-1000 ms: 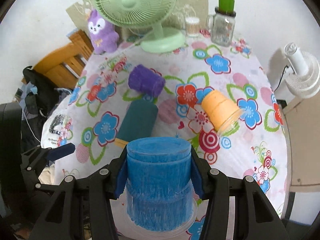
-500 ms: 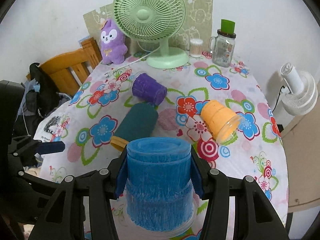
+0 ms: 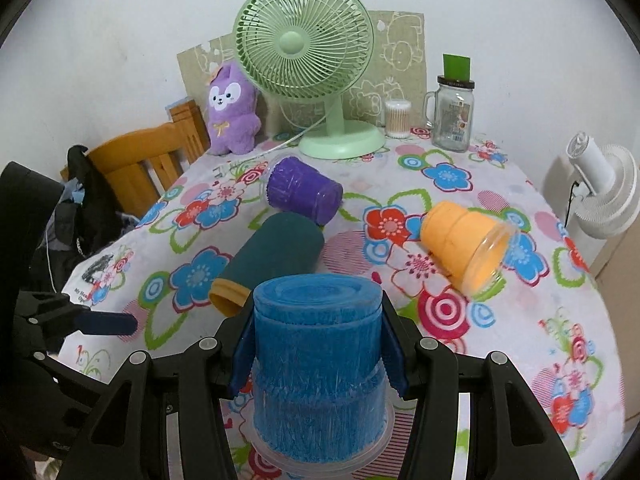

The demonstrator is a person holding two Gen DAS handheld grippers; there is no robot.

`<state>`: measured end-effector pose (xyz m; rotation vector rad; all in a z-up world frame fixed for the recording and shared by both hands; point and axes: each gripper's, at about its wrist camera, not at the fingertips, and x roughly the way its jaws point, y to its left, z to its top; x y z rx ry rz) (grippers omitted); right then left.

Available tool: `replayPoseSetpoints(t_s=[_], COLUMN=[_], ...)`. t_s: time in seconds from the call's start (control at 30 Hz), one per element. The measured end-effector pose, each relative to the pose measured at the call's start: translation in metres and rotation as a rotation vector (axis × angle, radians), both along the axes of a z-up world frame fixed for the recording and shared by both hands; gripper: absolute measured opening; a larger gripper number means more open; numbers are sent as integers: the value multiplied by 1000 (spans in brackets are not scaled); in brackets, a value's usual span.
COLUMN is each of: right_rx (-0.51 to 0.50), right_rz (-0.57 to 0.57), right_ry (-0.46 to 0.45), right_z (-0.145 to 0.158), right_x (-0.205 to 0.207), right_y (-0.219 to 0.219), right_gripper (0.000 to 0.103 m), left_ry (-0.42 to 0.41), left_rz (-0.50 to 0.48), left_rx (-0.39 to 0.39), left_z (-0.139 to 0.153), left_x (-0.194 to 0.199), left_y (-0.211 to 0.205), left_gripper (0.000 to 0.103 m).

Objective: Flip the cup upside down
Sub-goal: 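Carry the bottom-up blue cup with the right tool above the table, then lower the blue cup rim-down onto the tablecloth and open the right tool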

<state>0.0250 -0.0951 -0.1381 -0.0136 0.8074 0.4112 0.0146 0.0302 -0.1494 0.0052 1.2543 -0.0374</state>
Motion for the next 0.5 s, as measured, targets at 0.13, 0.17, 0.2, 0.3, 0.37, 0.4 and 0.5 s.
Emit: replayPoseSetpoints(t_s=[0.13,0.17,0.2,0.3,0.37,0.4,0.5], right_rx=[19,18,18,21,41,50,64], right_rz=[-5,-5,0,8,11,10,-6], right_ry=[-29,-34,-36,-59,-59,-58,-51], right_z=[-8,-11,-13,-18,-21,-22,-26], right_x=[-2,-2,-2,-3,-4,-5,-7], right_y=[2,3,4,8,9,9,9], right_gripper=[56,56,56,56,56,56,58], left_ry=[2,2,1,-2,-5,-6,-6], left_rz=[2,6,9,20,25,26,24], left_rx=[6,4,2,1,0,0,7], left_z=[-10,-13,-14,-17,-18,-18,-19], left_x=[-1,-1,-1,-2,-3,-4,-6], left_y=[3,4,5,8,10,11,12], left_gripper=[89,89,89,89,89,89,89])
